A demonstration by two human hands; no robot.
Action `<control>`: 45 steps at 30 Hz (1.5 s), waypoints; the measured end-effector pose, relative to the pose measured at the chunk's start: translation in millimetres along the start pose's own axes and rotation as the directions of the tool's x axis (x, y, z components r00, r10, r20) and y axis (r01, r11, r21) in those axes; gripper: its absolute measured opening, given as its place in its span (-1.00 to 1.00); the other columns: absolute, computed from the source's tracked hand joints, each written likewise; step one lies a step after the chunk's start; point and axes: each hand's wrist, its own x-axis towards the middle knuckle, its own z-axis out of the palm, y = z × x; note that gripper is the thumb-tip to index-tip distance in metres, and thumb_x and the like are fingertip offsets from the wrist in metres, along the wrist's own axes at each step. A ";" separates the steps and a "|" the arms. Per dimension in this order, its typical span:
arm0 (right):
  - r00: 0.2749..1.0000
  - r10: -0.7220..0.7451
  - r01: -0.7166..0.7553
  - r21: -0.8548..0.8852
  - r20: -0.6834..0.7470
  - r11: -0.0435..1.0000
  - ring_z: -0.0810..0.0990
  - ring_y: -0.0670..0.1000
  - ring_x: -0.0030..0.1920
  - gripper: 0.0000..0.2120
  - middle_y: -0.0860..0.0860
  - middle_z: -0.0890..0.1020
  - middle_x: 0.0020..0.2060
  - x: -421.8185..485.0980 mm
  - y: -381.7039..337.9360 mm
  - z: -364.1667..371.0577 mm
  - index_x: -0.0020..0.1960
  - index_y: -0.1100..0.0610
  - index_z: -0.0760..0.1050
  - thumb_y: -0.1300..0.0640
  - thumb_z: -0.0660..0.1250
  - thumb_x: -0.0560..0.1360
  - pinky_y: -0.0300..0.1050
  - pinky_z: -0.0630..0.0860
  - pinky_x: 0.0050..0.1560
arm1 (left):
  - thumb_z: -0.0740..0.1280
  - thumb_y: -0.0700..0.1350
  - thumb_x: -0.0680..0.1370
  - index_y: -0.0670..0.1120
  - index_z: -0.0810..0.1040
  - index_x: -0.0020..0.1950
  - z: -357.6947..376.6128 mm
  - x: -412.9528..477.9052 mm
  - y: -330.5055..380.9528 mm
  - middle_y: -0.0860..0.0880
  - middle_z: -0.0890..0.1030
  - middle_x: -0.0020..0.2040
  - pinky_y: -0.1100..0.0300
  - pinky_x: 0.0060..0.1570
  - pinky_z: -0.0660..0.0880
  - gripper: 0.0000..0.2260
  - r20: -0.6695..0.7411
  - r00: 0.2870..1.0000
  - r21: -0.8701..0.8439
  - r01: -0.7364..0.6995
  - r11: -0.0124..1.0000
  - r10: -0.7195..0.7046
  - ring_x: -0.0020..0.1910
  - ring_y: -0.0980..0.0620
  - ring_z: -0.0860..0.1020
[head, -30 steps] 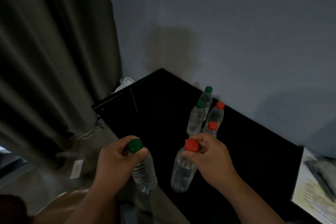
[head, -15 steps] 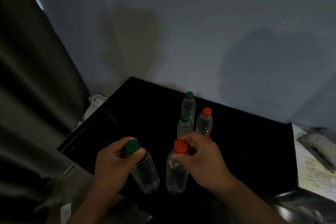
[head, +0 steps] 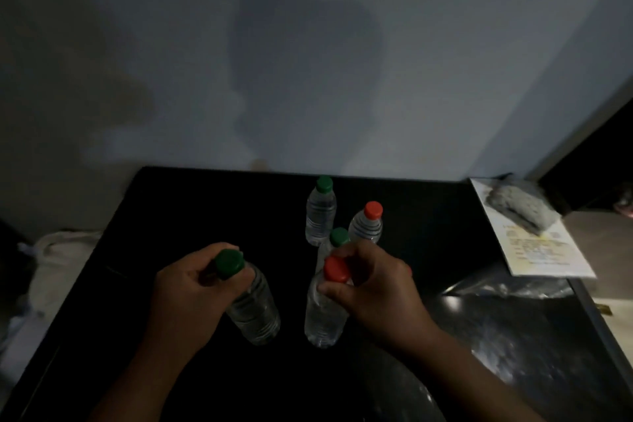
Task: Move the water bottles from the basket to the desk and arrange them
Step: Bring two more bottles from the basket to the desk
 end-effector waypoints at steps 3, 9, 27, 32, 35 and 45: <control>0.999 -0.003 0.002 -0.025 -0.037 1.000 0.62 -0.22 -0.10 -0.60 -0.30 0.61 -0.11 -0.8 -2.4 13.8 -0.01 -0.18 0.47 0.09 0.59 0.32 -0.43 0.45 -0.14 | 0.59 -0.26 0.31 0.26 0.66 -0.17 -11.0 9.0 -11.1 0.10 0.70 -0.14 0.31 -0.13 0.55 -0.61 0.023 1.000 0.010 -0.007 1.000 0.006 -0.19 0.18 0.63; 0.998 -0.012 0.009 -0.044 -0.068 0.999 0.64 -0.16 -0.08 -0.61 -0.22 0.63 -0.12 2.7 -2.2 35.2 -0.02 -0.17 0.47 0.10 0.59 0.31 -0.31 0.54 -0.11 | 0.57 -0.09 0.23 0.15 0.64 -0.11 -20.4 21.4 -28.6 0.08 0.69 -0.18 0.26 -0.13 0.54 -0.71 -0.010 1.000 0.039 -0.020 0.999 0.020 -0.21 0.11 0.64; 0.926 -0.286 0.297 0.008 -0.248 0.955 0.58 -0.35 -0.08 -0.54 -0.34 0.58 -0.23 3.4 31.5 120.8 0.03 -0.08 0.62 -0.17 0.48 0.16 -0.53 0.46 -0.09 | 0.42 0.13 0.22 0.28 0.64 -0.22 -35.4 17.0 -106.9 0.27 0.65 -0.30 0.42 -0.21 0.51 -0.85 -0.304 0.826 0.005 -0.496 0.868 0.474 -0.32 0.29 0.57; 0.891 -0.335 0.349 -0.008 -0.308 0.937 0.59 -0.34 -0.07 -0.59 -0.31 0.57 -0.25 -24.2 35.5 131.7 0.05 -0.01 0.63 -0.02 0.58 0.23 -0.47 0.51 -0.05 | 0.42 0.14 0.25 0.27 0.64 -0.23 -41.5 1.2 -128.1 0.24 0.65 -0.28 0.26 -0.11 0.50 -0.88 -0.270 0.801 0.035 -0.546 0.837 0.534 -0.29 0.25 0.56; 0.882 -0.346 0.353 -0.040 -0.321 0.935 0.54 -0.45 -0.14 -0.58 -0.32 0.53 -0.24 -40.8 33.8 133.3 0.08 0.00 0.61 0.00 0.57 0.25 -0.54 0.46 -0.06 | 0.46 0.08 0.31 0.17 0.61 -0.25 -41.8 -15.0 -126.2 0.16 0.65 -0.29 0.42 -0.22 0.46 -0.92 -0.226 0.763 0.192 -0.575 0.795 0.606 -0.34 0.29 0.56; 0.902 -0.284 0.272 -0.085 -0.325 0.959 0.58 -0.24 -0.06 -0.54 -0.23 0.56 -0.15 -43.4 41.7 146.3 0.16 0.01 0.57 0.02 0.59 0.30 -0.20 0.58 0.09 | 0.53 -0.19 0.38 -0.06 0.60 -0.30 -29.6 -22.8 -133.2 0.04 0.63 -0.32 0.36 -0.33 0.44 -0.87 -0.182 0.829 0.094 -0.520 0.849 0.528 -0.40 0.25 0.51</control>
